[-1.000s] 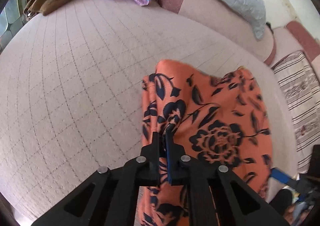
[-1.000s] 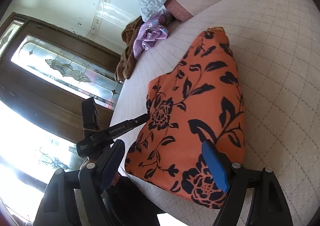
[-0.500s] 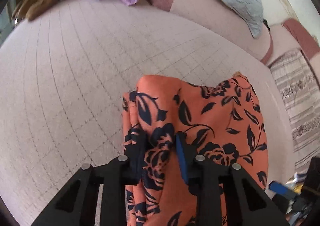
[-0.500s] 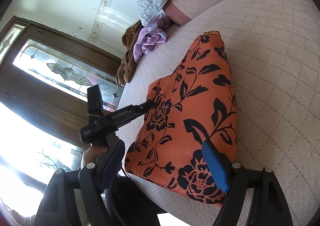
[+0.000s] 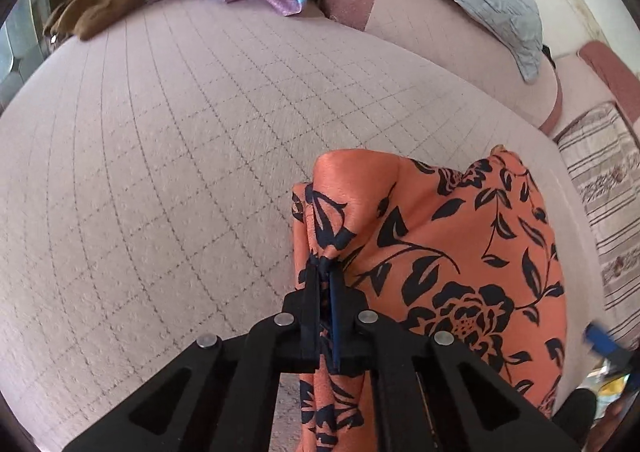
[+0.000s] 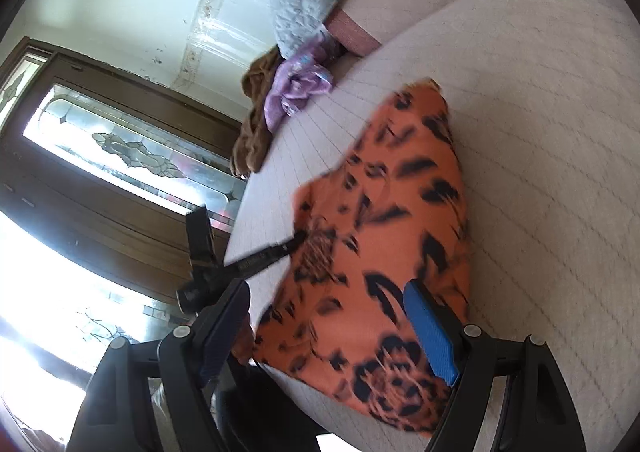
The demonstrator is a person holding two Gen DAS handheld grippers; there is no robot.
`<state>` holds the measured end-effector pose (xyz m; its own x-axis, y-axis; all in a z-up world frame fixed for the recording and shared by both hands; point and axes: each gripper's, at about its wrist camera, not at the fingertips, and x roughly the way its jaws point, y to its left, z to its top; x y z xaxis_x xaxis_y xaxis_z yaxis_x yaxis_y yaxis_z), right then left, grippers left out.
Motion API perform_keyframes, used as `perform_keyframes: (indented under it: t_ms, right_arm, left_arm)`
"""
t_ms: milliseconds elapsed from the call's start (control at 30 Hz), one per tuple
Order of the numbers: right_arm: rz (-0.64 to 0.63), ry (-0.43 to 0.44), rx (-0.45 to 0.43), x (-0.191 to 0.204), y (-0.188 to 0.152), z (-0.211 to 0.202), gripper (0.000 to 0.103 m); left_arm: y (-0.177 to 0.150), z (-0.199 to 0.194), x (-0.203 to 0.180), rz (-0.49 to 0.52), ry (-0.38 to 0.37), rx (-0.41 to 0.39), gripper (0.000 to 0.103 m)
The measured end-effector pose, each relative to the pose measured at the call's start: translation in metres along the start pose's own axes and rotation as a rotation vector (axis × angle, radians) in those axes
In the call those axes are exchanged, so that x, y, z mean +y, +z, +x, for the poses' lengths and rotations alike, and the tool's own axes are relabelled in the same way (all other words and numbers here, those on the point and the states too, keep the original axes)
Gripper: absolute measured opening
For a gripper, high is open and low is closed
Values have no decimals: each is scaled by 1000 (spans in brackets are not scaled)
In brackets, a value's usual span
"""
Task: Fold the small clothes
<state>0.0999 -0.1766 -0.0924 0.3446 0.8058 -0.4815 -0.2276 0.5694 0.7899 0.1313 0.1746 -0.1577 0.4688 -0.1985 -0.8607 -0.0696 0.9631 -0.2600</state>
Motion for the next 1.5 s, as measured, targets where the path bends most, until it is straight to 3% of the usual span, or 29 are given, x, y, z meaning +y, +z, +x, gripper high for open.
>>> perform_keyframes:
  t_ms: [100,200,267,367,400,467,500,533,567,600,667,733,800,900,933,1000,1100,1167,1233,1300,1367,1433,1500]
  right_arm:
    - [-5,90,16,5,19,17,87]
    - [145,60,156,-32,16,65,87]
    - [151,60,132,-37,12,68,87]
    - [128,45,142,-31,11,67,87]
    - [122,43,146,-31,11,68,87]
    - [133,46,149,-33,12,70,87]
    - [140,48,155,-32,13,69,87]
    - [143,45,161,-31,15,67,87]
    - [135,48,157,-26,19,61,87]
    - [122,59,143,-23,22,56,87]
    - [85,87,42,-18,36,29,87]
    - [117,37,-44,-35,52,10,87]
    - [202,16,-33,-64,61,14,87]
    - [346,-41,71,-110,58,44,85]
    - [340,-34,119,-112,53,56,82]
    - [249,-53,176,-94,48,73,48]
    - [156,-132,105,-67,50,69,37]
    - [63,-188,69,-46,48,66,36]
    - [64,-307,126,-63,42,83,38]
    - [173,-229,100,-80,42,72,53]
    - [182,-221,68,-72,40,55,69]
    - [146,-144,27,-58,29,31,72]
    - [167,-155,-5,-59,10,13,77]
  left_arm:
    - [2,5,1,-29,-7,10,8]
    - [4,-15,-1,-53,6,-13,16]
    - [1,-48,-8,-42,29,-68,46]
    - [-12,-95,-36,8,-56,-219,69]
    - [-20,-97,-51,62,-65,-229,70]
    - [-26,-74,-66,107,-46,-168,70]
    - [-34,-42,-67,110,-9,-56,65]
    - [-40,-19,-62,98,30,16,46]
    - [-45,-11,-59,93,37,14,48]
    - [-51,-13,-56,91,25,-46,48]
    - [-52,-16,-59,99,37,-56,48]
    - [-52,-14,-59,101,34,-50,48]
    - [-49,-12,-56,86,17,-46,48]
    - [-51,-10,-60,94,11,-49,48]
    - [-50,-9,-60,91,7,-51,48]
    - [-52,-12,-58,91,3,-52,48]
    - [-52,-16,-55,90,-6,-55,48]
    - [-54,-16,-54,100,-7,-61,48]
    - [-55,-16,-57,113,7,-60,48]
    - [-55,-17,-55,103,4,-55,48]
    - [-53,-17,-53,91,-8,-51,48]
    - [-53,-18,-53,98,-7,-53,48]
    - [-54,-18,-53,101,-2,-57,48]
